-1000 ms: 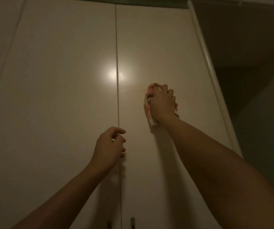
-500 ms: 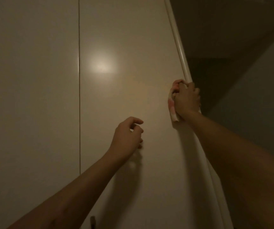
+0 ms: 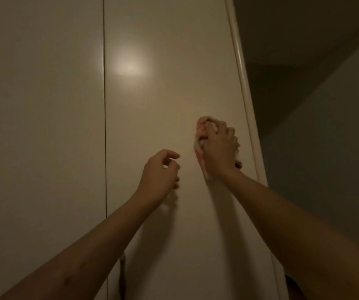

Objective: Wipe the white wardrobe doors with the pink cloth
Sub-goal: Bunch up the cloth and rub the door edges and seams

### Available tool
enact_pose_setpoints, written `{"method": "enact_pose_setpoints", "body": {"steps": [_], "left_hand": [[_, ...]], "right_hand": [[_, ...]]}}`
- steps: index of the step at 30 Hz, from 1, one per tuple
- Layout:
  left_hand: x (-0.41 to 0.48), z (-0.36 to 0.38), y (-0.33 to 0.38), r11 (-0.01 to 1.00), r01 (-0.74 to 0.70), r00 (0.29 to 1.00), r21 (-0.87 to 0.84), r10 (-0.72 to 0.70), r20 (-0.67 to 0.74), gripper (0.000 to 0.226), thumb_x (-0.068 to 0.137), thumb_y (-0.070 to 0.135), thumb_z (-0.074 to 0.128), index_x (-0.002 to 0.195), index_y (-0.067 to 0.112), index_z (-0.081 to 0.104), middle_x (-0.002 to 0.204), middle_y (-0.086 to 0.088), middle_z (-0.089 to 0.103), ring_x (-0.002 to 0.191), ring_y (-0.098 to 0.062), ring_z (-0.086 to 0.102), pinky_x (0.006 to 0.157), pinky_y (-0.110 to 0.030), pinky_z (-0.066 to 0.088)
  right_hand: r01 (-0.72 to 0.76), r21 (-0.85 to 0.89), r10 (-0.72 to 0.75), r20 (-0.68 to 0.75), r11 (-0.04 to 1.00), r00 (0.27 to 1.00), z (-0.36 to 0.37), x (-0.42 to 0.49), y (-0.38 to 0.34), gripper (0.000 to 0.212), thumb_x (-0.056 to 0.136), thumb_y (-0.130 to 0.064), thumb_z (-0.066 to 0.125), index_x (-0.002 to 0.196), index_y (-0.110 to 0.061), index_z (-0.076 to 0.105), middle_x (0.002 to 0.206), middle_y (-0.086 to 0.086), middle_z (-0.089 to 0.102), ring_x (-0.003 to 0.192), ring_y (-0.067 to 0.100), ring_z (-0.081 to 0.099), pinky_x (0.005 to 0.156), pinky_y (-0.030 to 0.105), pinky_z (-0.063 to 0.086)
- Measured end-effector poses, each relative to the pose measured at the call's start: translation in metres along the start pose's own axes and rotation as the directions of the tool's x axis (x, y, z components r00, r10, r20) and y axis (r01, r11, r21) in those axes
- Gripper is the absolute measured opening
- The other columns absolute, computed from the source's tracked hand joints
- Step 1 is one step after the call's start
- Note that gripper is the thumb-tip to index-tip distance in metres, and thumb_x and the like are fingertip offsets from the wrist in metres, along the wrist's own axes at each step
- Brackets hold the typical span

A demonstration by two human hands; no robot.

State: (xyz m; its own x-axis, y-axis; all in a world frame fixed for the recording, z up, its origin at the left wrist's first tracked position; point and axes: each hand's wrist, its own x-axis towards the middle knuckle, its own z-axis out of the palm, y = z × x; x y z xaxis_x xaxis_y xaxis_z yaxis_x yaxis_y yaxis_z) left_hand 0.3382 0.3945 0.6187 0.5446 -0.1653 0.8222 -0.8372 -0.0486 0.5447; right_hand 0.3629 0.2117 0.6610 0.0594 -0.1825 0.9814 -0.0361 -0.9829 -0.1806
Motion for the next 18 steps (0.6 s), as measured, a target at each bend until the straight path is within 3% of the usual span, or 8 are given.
{"method": "enact_pose_setpoints", "body": {"steps": [5,8,11,14,18], "left_hand": [[-0.031,0.015,-0.025,0.996,0.082,0.997,-0.021,-0.082,0.016,0.028,0.092,0.008,0.050,0.118,0.017,0.057,0.088,-0.008,0.063,0.071,-0.022,0.065,0.066,-0.038,0.059],[-0.056,0.027,-0.042,0.992,0.112,0.992,-0.054,-0.109,0.065,0.034,0.090,0.016,0.051,0.122,0.028,0.053,0.086,-0.003,0.064,0.076,-0.027,0.067,0.072,-0.046,0.059],[-0.078,0.040,-0.059,0.991,0.117,0.991,-0.069,-0.111,0.075,0.035,0.090,0.017,0.051,0.119,0.037,0.051,0.095,-0.004,0.066,0.082,-0.027,0.067,0.072,-0.046,0.059],[-0.100,0.050,-0.079,0.983,0.160,0.986,-0.087,-0.155,0.066,0.031,0.097,0.022,0.049,0.127,0.029,0.051,0.108,-0.005,0.065,0.089,-0.020,0.067,0.074,-0.041,0.060],[-0.136,0.063,-0.101,0.976,0.208,0.970,-0.066,-0.198,0.138,0.034,0.097,0.030,0.043,0.129,0.025,0.055,0.118,-0.001,0.066,0.104,-0.017,0.065,0.092,-0.041,0.053]], "right_hand": [[0.125,-0.008,-0.124,0.108,0.992,0.986,0.005,-0.059,-0.007,0.056,0.087,-0.030,0.049,0.142,-0.020,0.043,0.141,0.010,0.044,0.109,0.033,0.044,0.086,0.042,0.041],[0.141,0.013,-0.141,0.159,0.990,0.977,0.004,-0.097,-0.009,0.060,0.081,-0.031,0.057,0.138,-0.018,0.048,0.139,0.010,0.047,0.104,0.034,0.045,0.082,0.042,0.043],[0.124,0.015,-0.124,0.220,0.992,0.967,0.002,-0.131,-0.009,0.060,0.080,-0.034,0.052,0.138,-0.018,0.049,0.138,0.011,0.048,0.103,0.035,0.048,0.082,0.043,0.046],[0.113,0.050,-0.123,0.305,0.992,0.944,-0.001,-0.163,-0.004,0.064,0.079,-0.038,0.047,0.140,-0.018,0.047,0.140,0.011,0.045,0.105,0.035,0.047,0.083,0.044,0.047],[0.037,0.130,-0.090,0.422,0.991,0.902,-0.012,-0.210,0.010,0.064,0.082,-0.037,0.044,0.143,-0.017,0.041,0.145,0.012,0.040,0.114,0.035,0.044,0.089,0.047,0.048]]}}
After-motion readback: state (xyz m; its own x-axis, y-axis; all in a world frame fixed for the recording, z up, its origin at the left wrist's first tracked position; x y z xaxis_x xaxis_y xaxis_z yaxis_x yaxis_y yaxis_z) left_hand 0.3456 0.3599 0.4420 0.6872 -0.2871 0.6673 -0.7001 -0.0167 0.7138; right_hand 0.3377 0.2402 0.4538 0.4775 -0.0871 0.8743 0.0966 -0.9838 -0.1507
